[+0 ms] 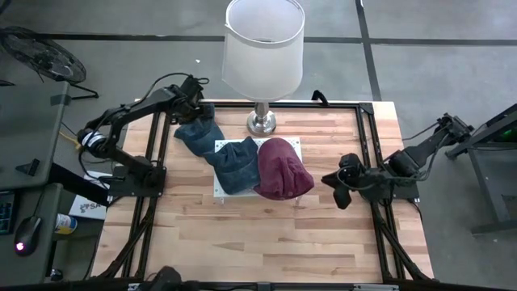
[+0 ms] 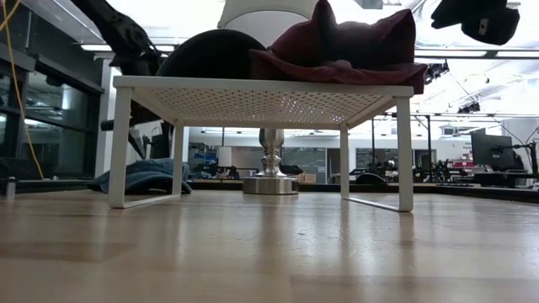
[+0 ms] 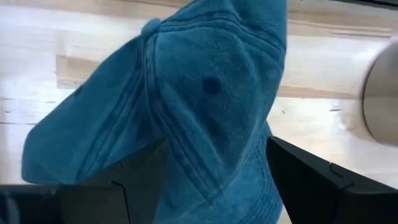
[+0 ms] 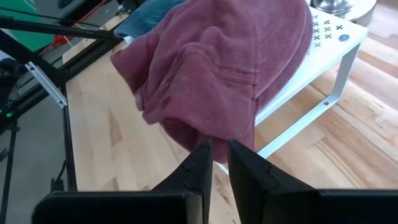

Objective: Pick & Place hat
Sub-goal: Stack the blue cap on top of the other blue cap on the shelf

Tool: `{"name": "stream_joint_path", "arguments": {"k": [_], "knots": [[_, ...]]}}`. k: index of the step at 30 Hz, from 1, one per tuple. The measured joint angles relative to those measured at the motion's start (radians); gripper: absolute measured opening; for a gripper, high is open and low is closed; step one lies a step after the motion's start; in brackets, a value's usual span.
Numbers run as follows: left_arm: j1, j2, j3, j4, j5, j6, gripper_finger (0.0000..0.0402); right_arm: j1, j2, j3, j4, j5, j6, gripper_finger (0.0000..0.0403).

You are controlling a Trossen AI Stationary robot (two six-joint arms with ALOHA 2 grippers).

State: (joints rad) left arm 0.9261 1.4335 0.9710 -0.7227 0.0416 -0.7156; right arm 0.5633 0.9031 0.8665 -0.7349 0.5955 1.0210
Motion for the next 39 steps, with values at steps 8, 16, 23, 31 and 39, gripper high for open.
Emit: {"name": "stream_joint_path", "arguments": {"k": [8, 16, 23, 31, 39], "knots": [[-0.003, 0.049, 0.000, 0.002, -0.007, -0.024, 0.0269, -0.022, 0.000, 0.000, -0.001, 0.000, -0.005, 0.0044], [-0.003, 0.091, 0.000, 0.000, -0.056, -0.055, 0.0269, -0.029, 0.000, 0.000, -0.005, -0.001, -0.008, 0.0044], [-0.003, 0.136, 0.001, 0.011, -0.060, -0.056, 0.0269, -0.029, 0.000, 0.000, -0.009, -0.001, -0.008, 0.0044], [-0.003, 0.211, 0.001, 0.016, -0.062, -0.049, 0.0269, -0.029, 0.000, 0.000, -0.009, -0.004, -0.006, 0.0044], [-0.003, 0.276, 0.005, 0.019, -0.064, -0.009, 0.0269, -0.029, 0.000, 0.000, -0.008, -0.026, 0.018, 0.0044]]}}
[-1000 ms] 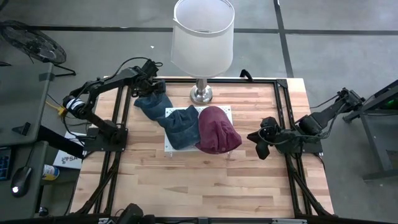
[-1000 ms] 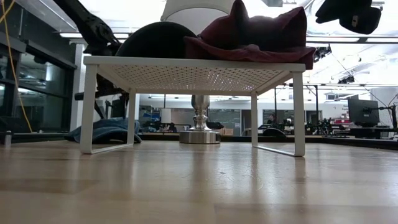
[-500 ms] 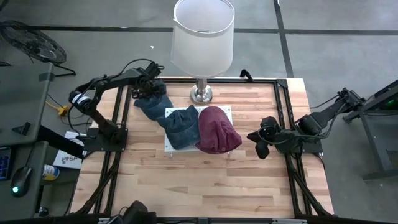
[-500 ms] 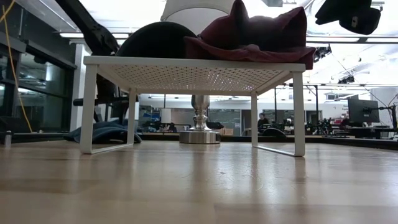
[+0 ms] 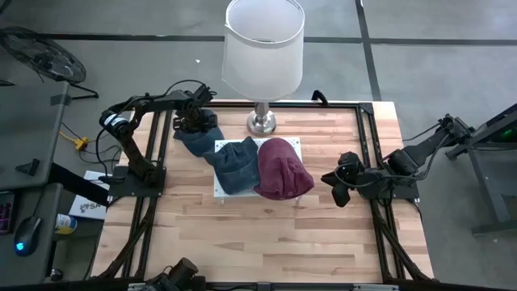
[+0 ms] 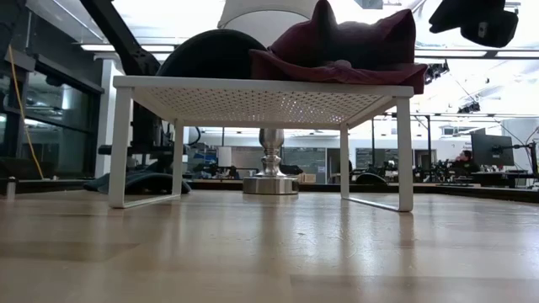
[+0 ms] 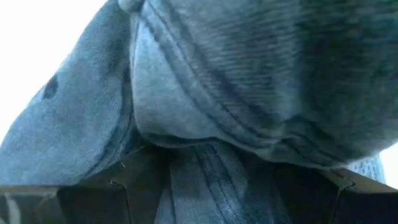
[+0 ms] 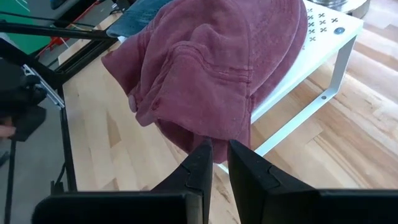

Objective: Pick & Place hat
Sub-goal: Stack the blue cap on top of the other blue cap on the shelf

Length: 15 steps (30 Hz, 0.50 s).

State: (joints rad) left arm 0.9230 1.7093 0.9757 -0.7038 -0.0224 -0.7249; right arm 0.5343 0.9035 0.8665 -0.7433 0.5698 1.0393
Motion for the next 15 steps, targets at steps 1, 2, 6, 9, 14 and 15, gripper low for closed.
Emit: {"name": "stream_joint_path", "arguments": {"k": [1, 2, 6, 9, 14, 15], "knots": [[0.000, 0.007, 0.001, -0.002, -0.004, 0.009, 0.0269, 0.000, 0.000, 0.000, 0.000, -0.005, 0.000, 0.0043], [0.000, 0.016, 0.001, -0.004, -0.008, 0.016, 0.0269, 0.000, 0.000, 0.000, 0.000, -0.009, 0.003, 0.0043], [0.000, 0.043, 0.001, -0.009, -0.014, 0.022, 0.0269, 0.000, 0.000, 0.000, 0.000, -0.023, 0.013, 0.0043], [0.000, 0.055, 0.001, -0.013, -0.021, 0.024, 0.0267, 0.000, 0.000, 0.000, 0.000, -0.025, 0.025, 0.0043], [-0.001, 0.066, 0.000, -0.014, -0.039, 0.044, 0.0230, 0.000, 0.000, 0.000, 0.000, -0.025, 0.027, 0.0043], [-0.001, 0.066, 0.000, -0.012, -0.042, 0.045, 0.0217, 0.000, 0.000, 0.000, 0.000, -0.025, 0.027, 0.0043]]}}
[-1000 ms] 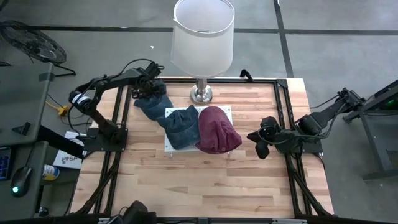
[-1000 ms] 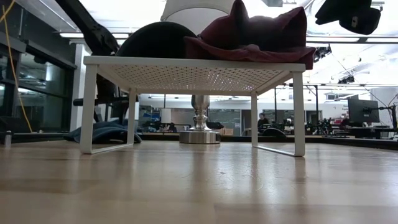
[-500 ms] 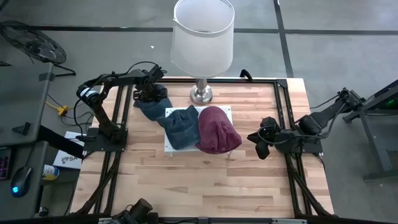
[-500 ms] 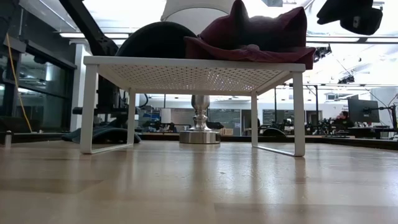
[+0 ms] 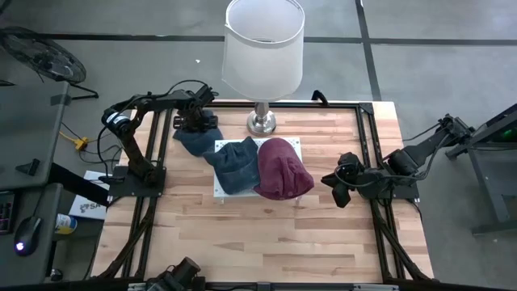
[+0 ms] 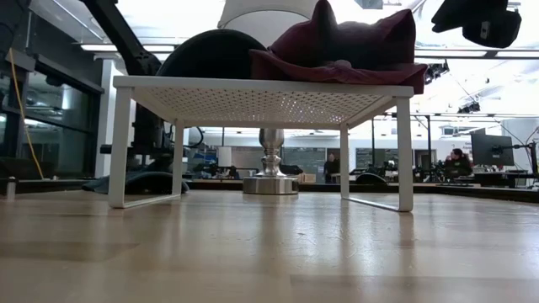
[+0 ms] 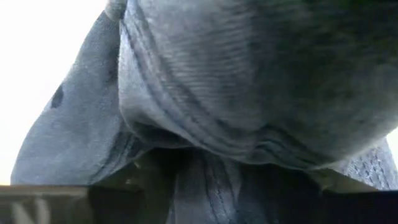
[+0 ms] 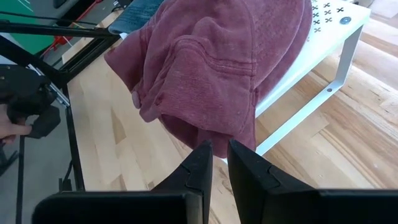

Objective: Pick & Place hat
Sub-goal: Stack the blue cap on top of the other blue cap on the shelf

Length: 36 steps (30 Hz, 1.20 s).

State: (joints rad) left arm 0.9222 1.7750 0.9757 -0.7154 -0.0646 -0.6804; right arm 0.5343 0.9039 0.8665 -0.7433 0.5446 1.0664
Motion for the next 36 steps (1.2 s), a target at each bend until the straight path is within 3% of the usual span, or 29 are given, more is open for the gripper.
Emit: {"name": "stream_joint_path", "arguments": {"k": [13, 21, 36], "knots": [[0.001, 0.002, -0.001, 0.003, -0.011, 0.052, 0.0014, 0.000, 0.000, 0.000, 0.000, 0.001, 0.000, 0.0026], [0.002, -0.015, -0.001, -0.019, 0.023, 0.127, 0.0007, 0.000, 0.000, 0.000, 0.001, 0.000, 0.000, 0.0014], [0.000, -0.182, 0.086, -0.184, 0.003, 0.259, 0.0004, 0.000, 0.000, 0.000, 0.013, -0.002, -0.039, 0.0014]]}}
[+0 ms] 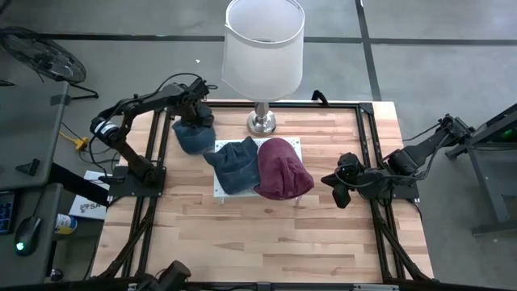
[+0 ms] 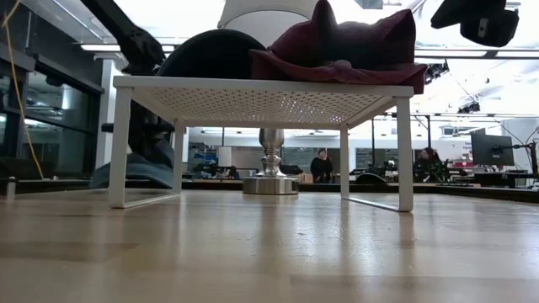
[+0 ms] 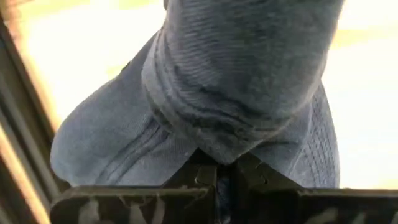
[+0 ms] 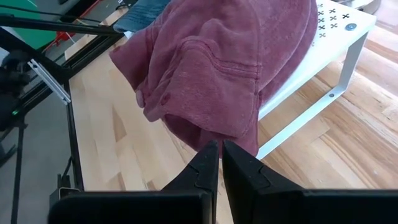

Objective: Pick & Place hat
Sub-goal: Stack the blue cap on top of the other blue cap on the shelf

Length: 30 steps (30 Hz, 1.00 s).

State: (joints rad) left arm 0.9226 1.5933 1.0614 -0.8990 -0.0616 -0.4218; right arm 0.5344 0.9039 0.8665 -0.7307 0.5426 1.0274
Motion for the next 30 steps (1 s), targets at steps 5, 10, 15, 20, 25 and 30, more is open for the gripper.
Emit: {"name": "stream_joint_path", "arguments": {"k": [5, 10, 15, 20, 25, 30], "knots": [[0.000, -0.044, 0.003, -0.059, 0.012, 0.028, 0.0003, 0.000, 0.000, 0.000, 0.000, -0.017, -0.008, 0.0013], [0.000, -0.094, 0.004, -0.095, 0.041, 0.032, 0.0003, 0.000, 0.000, 0.000, 0.000, -0.040, -0.017, 0.0014], [0.000, -0.157, 0.004, -0.118, 0.088, 0.029, 0.0003, 0.000, 0.000, 0.000, 0.000, -0.042, -0.030, 0.0014], [0.000, -0.221, 0.005, -0.159, 0.137, 0.020, 0.0003, 0.000, -0.001, 0.000, 0.003, -0.045, -0.046, 0.0014], [0.000, -0.285, 0.005, -0.192, 0.155, -0.010, 0.0003, 0.000, -0.001, 0.000, 0.003, -0.050, -0.067, 0.0014], [0.000, -0.340, 0.005, -0.234, 0.177, -0.033, 0.0003, 0.000, -0.001, 0.000, 0.003, -0.053, -0.068, 0.0014]]}}
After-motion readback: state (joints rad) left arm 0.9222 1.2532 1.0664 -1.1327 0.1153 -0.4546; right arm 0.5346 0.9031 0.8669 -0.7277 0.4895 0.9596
